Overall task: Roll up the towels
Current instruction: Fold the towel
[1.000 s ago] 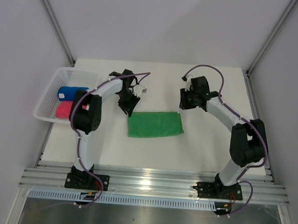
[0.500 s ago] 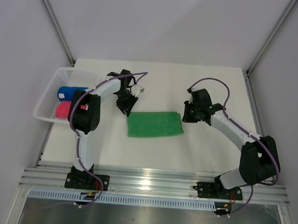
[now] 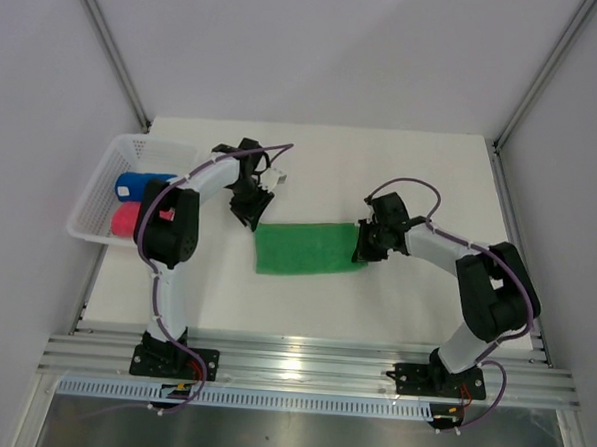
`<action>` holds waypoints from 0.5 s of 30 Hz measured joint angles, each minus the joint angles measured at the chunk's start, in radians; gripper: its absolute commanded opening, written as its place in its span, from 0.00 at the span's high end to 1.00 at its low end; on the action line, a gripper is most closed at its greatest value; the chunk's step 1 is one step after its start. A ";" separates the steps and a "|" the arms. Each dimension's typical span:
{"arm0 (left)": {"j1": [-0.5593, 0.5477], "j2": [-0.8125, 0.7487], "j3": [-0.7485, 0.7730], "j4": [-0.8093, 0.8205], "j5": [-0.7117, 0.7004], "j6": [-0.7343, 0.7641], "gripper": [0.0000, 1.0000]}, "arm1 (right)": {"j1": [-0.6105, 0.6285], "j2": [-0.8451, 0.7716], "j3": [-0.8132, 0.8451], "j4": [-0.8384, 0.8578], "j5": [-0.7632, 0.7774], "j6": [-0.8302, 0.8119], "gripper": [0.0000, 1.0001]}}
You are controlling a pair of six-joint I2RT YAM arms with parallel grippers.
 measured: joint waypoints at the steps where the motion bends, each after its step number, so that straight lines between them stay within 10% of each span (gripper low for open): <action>1: 0.000 -0.005 -0.003 0.000 0.001 0.000 0.64 | -0.005 0.018 0.000 0.004 0.000 0.002 1.00; 8: 0.011 -0.092 -0.021 -0.004 0.012 0.004 0.54 | -0.062 0.177 0.153 -0.031 -0.010 -0.025 1.00; 15: 0.018 -0.203 -0.050 -0.028 0.041 0.035 0.52 | -0.109 0.525 0.686 -0.143 0.036 -0.180 0.98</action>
